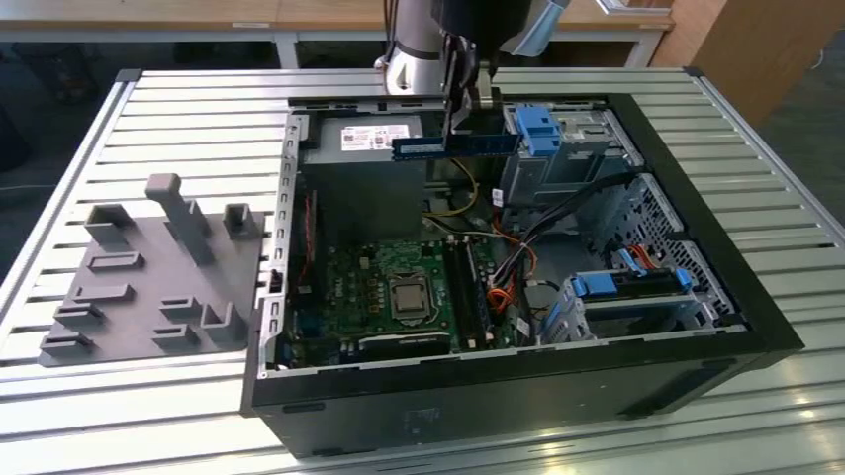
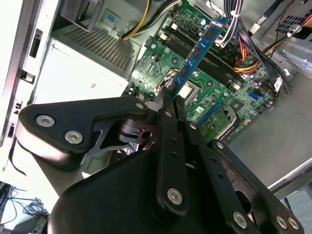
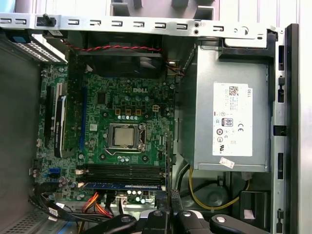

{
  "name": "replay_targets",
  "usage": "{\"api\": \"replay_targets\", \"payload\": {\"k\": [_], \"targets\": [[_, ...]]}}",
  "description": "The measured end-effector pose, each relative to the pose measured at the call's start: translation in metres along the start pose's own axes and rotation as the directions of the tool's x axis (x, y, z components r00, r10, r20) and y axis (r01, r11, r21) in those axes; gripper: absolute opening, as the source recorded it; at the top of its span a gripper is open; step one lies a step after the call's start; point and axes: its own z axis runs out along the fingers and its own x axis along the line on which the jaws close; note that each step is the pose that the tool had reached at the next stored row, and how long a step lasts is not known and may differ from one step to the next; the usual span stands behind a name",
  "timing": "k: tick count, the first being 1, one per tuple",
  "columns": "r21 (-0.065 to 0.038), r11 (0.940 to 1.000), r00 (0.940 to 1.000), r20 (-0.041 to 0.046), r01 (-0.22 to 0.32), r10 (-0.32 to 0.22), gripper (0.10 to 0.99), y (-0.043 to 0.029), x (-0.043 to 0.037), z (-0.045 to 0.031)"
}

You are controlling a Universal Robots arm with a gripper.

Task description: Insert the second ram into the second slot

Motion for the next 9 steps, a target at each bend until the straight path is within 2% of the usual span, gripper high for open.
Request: {"api": "replay_targets", "payload": {"k": [9], "targets": [[0.0, 1.0, 1.0, 0.0, 0.0, 0.0, 0.133, 0.0002, 0.0078, -0.0001]]}}
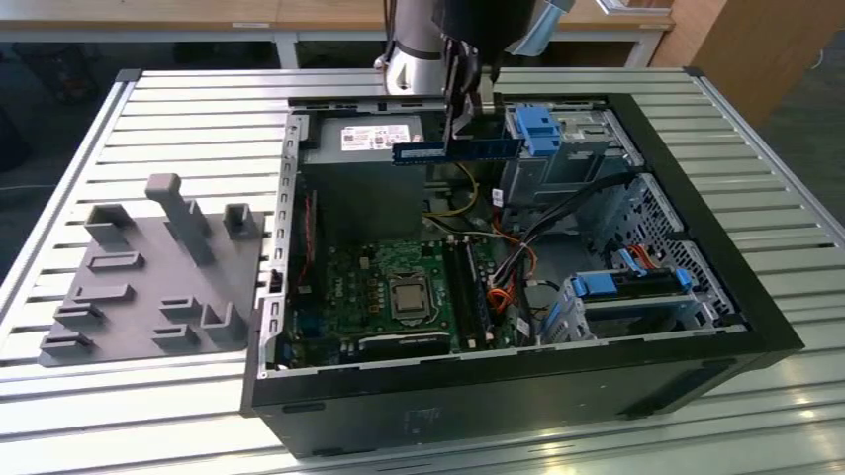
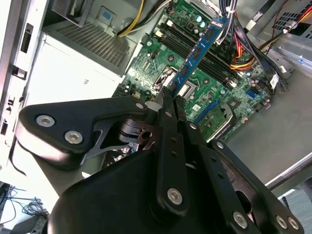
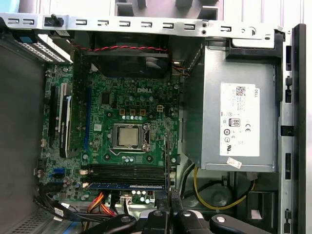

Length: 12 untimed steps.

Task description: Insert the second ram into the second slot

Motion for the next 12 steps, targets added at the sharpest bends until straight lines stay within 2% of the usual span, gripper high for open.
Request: {"api": "replay_targets", "payload": {"k": [5, 12], "targets": [[0.0, 1.0, 1.0, 0.0001, 0.0, 0.0, 0.133, 0.0002, 0.004, 0.0], [0.0, 0.9998, 0.9998, 0.0008, -0.022, 0.022, 0.133, 0.0001, 0.0044, -0.0001]]}}
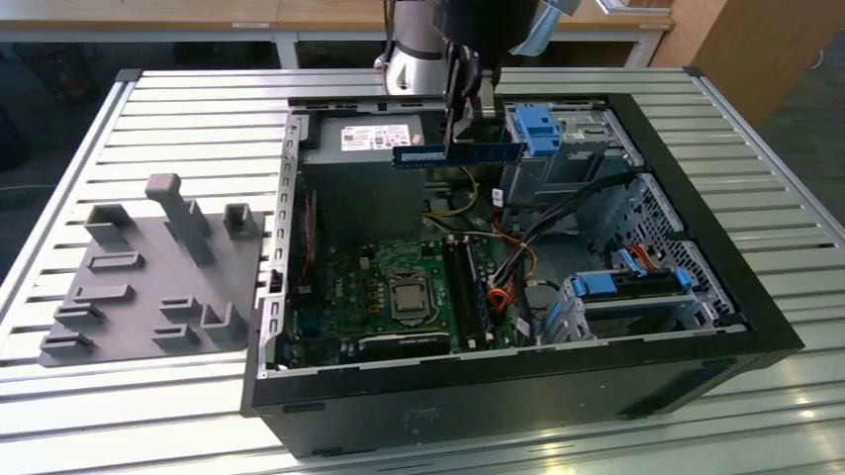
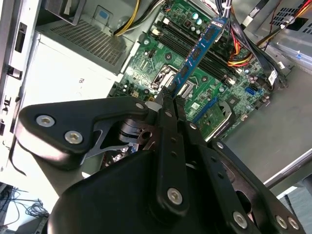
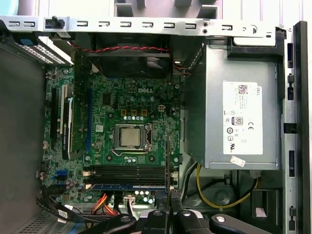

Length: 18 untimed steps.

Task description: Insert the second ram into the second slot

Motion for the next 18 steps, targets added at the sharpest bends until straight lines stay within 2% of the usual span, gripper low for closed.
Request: {"api": "replay_targets", "payload": {"k": [18], "targets": [[0.001, 0.9995, 0.9995, 0.0012, -0.033, 0.033, 0.133, 0.0, 0.0, 0.0]]}}
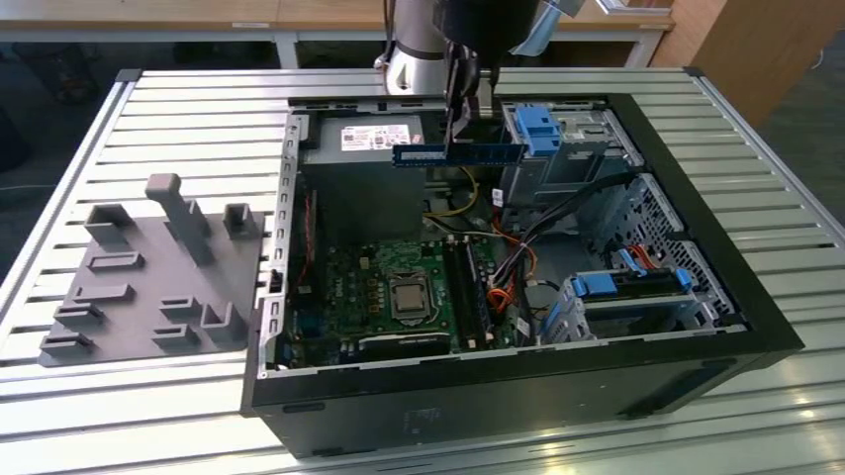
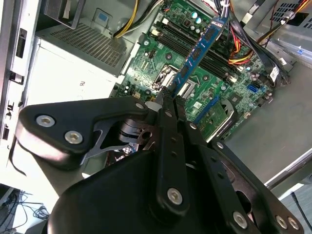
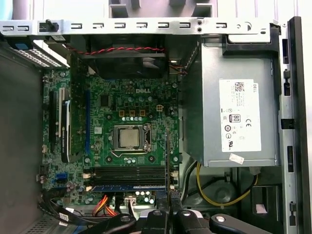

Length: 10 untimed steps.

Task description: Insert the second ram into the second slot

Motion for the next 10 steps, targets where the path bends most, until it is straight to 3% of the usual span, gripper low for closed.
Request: {"api": "replay_targets", "payload": {"k": [10], "targets": [[0.0, 0.9999, 0.9999, 0.0006, -0.017, 0.017, 0.133, 0.0, 0.0, 0.0]]}}
